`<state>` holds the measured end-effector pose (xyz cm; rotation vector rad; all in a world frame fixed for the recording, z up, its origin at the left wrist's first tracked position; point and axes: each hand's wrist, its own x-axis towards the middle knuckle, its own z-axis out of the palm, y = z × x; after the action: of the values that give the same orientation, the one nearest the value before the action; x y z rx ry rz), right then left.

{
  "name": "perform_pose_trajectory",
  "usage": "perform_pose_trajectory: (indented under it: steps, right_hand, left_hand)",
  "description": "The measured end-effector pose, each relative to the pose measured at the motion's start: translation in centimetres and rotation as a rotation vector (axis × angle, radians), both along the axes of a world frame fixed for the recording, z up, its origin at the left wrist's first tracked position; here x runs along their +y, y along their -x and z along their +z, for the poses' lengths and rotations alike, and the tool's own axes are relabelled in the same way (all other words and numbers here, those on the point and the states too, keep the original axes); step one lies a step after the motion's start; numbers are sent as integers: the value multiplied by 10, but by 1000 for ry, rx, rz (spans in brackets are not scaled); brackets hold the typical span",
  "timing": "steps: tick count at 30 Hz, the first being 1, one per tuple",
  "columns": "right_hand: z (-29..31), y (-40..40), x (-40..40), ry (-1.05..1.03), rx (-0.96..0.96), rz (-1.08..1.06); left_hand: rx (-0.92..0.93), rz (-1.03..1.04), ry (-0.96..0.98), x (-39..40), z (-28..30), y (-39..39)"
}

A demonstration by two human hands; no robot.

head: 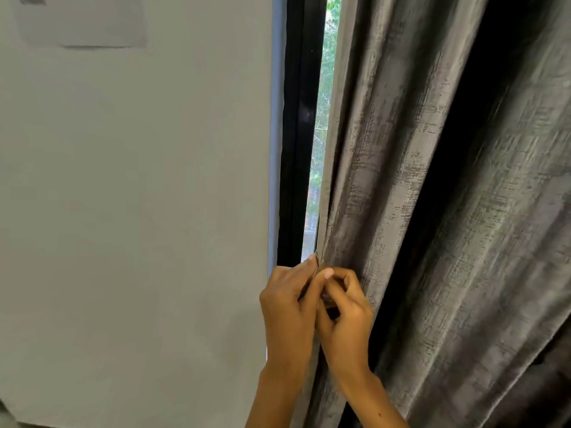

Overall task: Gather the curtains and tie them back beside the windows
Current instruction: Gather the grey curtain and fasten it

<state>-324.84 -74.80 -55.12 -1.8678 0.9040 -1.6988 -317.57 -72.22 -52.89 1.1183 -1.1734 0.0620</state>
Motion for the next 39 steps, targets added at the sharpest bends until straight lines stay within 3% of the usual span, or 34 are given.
perform_pose_trajectory:
  steps: [3,6,9,15,19,24,28,31,39]
  right_hand:
    - [-4,6,-1,74,112,-5]
    - [-9,12,-3,178,182,-197]
    - [-2,11,-5,53,77,-323]
    - [14,12,-33,-182,5,-336]
    - [18,14,-35,-174,-4,-169]
    - [6,-4,-23,171,84,-282]
    - [-10,-12,-13,186,156,-245]
    - [-8,-8,-10,72,82,-98]
    - [-14,-6,-9,141,173,-45]
  left_hand:
    - [49,52,-23,-3,4,0]
    - [68,95,-57,-6,2,-3]
    - [82,104,-64,-6,2,-7]
    - [79,84,-83,-4,2,-13]
    - [87,84,-83,-3,1,-21]
    - [122,60,-78,-4,1,-16]
    - [88,68,-31,-5,-2,-16]
    - [93,39,-16,-6,-5,-16]
    - [114,39,-39,-5,-1,-18]
